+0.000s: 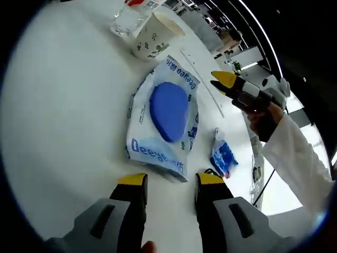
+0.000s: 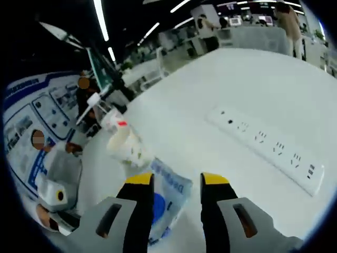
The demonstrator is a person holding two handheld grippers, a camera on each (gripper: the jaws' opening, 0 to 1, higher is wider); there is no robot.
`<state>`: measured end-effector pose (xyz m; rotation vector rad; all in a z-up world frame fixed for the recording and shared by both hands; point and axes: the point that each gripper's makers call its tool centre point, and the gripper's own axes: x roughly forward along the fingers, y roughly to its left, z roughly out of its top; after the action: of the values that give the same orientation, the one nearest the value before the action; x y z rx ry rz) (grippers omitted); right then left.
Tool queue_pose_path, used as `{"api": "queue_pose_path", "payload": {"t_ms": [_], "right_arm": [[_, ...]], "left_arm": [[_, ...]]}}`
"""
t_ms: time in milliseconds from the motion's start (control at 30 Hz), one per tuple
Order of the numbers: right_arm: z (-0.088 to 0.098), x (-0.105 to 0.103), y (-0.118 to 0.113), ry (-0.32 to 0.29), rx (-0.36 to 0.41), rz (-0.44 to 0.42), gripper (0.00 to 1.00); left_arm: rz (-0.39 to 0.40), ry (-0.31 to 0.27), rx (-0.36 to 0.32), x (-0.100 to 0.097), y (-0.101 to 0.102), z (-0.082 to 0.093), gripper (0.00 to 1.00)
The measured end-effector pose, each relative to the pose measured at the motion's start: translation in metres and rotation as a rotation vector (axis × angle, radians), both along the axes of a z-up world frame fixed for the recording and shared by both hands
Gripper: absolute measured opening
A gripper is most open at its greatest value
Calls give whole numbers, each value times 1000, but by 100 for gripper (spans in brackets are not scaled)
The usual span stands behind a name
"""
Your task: Arrange the tabletop items into an orderly group along one side of the table until the central work area is clear of visible clutter.
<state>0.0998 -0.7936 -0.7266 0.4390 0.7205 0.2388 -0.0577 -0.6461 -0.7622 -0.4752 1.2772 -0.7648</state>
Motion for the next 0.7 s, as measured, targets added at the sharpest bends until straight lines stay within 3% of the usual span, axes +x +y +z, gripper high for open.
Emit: {"api": "queue_pose_path", "payload": {"t_ms": [67,167,233,333,400,467,500,533,600,633,700], "right_arm": [[-3,6,5,-8,-11,25,33],[-16,10,3,13,-144,119,32],[-20,13,8,4,-189,165,31],[-30,7,23,27,-199,249,23],[-34,7,18,12,-293,279,19],[-30,7,17,26,-273,249,6],[-25,10,18,20,-221,208,0],[-20,11,19,28,-157,174,0],[-27,-3,26,98,-105,207,0],[-32,-11,27,130,-119,220,0],[-40,-22,21,132,-237,268,0]], "left_arm": [[14,9,-3,2,0,-3,26],[38,27,-12,6,-2,-5,19],[47,35,-7,8,-1,-9,14],[76,67,-26,9,-6,-9,12],[69,65,-26,7,-8,-9,11],[66,59,-20,7,-7,-8,10],[62,46,-12,7,-6,-9,9],[56,33,-7,6,-6,-8,9],[49,15,-6,7,-6,-6,8],[50,6,-12,10,-6,-4,7],[56,-12,0,14,-4,-4,6]]}}
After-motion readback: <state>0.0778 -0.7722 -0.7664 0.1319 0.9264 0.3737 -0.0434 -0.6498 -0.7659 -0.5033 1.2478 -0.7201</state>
